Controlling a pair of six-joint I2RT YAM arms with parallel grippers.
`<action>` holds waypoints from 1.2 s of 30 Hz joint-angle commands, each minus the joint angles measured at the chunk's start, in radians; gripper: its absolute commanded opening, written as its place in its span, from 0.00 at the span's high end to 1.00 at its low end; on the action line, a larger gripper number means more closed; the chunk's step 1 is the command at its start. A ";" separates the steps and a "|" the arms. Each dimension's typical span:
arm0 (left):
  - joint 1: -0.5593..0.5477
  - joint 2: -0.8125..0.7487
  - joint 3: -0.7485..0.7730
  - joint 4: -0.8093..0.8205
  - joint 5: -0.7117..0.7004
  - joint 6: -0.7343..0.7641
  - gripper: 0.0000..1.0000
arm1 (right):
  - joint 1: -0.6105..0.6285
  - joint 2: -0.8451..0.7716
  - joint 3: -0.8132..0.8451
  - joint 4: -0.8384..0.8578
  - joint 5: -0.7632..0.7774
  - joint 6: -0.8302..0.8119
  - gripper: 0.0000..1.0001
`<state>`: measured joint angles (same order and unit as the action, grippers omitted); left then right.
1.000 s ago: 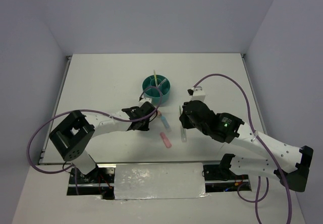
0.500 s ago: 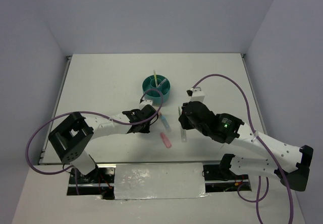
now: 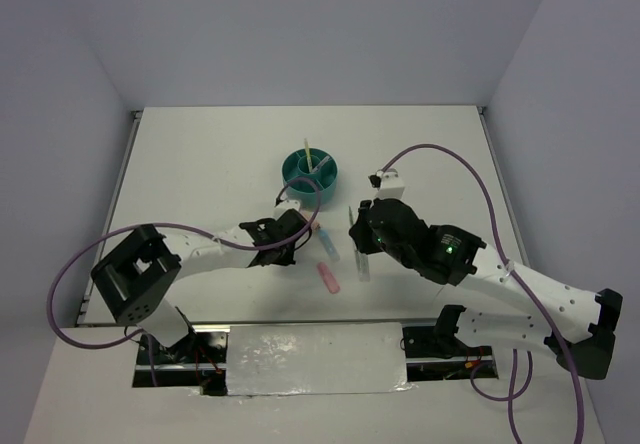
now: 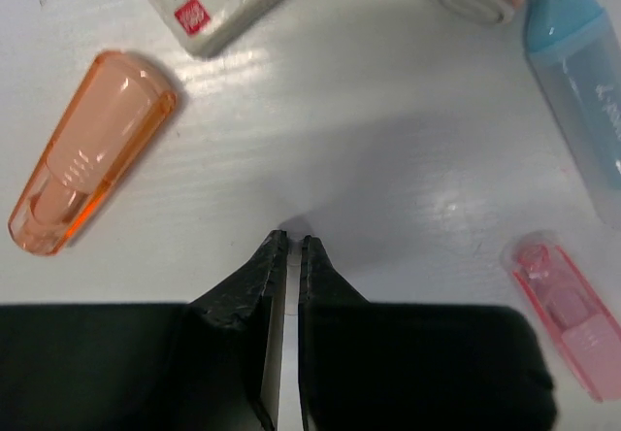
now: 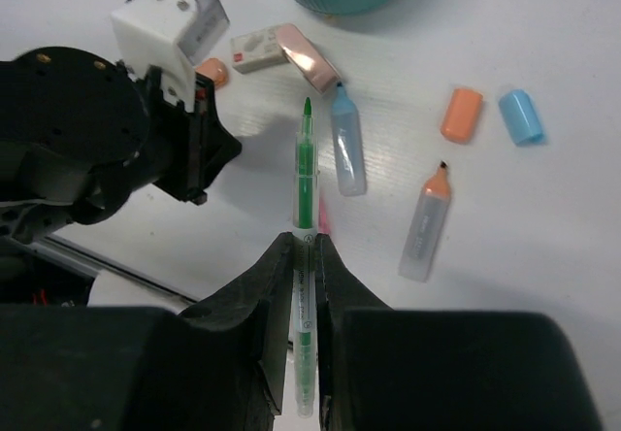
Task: Sort the stationery into containers
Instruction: Close the pen cap on the pen.
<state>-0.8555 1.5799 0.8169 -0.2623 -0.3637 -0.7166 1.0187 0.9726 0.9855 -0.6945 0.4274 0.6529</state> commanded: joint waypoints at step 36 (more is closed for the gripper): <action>0.053 -0.860 -0.188 0.583 0.118 -0.078 1.00 | 0.053 0.072 -0.312 1.058 -0.446 -0.147 1.00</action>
<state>-0.8074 0.7284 0.6147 0.2623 -0.2375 -0.8143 1.0554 1.0634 0.6491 0.2996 -0.0158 0.5220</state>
